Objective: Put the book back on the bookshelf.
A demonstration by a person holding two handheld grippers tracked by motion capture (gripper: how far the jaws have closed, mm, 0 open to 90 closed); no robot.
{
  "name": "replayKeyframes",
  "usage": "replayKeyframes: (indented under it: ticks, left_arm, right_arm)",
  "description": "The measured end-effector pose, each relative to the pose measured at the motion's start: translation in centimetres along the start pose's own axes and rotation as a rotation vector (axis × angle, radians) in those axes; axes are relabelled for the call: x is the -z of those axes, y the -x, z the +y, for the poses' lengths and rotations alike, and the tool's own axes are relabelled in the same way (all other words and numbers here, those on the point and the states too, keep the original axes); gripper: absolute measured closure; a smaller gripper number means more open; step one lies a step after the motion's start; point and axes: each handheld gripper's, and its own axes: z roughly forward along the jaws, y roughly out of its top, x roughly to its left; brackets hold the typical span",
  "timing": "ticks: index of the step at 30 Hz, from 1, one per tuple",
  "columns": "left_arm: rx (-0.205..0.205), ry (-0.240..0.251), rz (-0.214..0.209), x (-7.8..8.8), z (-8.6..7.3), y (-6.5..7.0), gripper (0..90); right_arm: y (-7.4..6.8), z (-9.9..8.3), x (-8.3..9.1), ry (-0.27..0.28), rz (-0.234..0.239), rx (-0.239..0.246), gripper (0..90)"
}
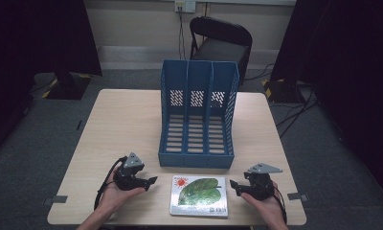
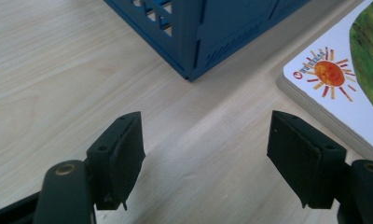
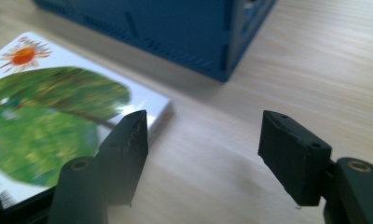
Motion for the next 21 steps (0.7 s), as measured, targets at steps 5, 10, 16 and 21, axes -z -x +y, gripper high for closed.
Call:
replayKeyframes:
  ticks: [5, 10, 16, 21]
  left_arm:
    - [-0.016, -0.018, -0.014, -0.7, 0.1, 0.7, 25.9]
    - [-0.026, -0.030, -0.039, -1.0, 0.2, 1.3, 26.1]
    - [-0.042, -0.013, -0.092, -1.1, 0.3, 2.8, 31.8]
    - [-0.026, -0.016, -0.129, -1.1, 0.5, 3.1, 34.1]
  right_arm:
    - [-1.3, -0.1, -0.3, -0.026, 0.047, 0.054, 31.6]
    - [-2.2, -0.3, -0.4, -0.035, 0.075, 0.086, 31.3]
    - [-3.4, -0.6, -0.5, -0.054, 0.120, 0.111, 29.6]
    - [-4.6, -1.1, -0.5, -0.094, 0.136, 0.144, 22.3]
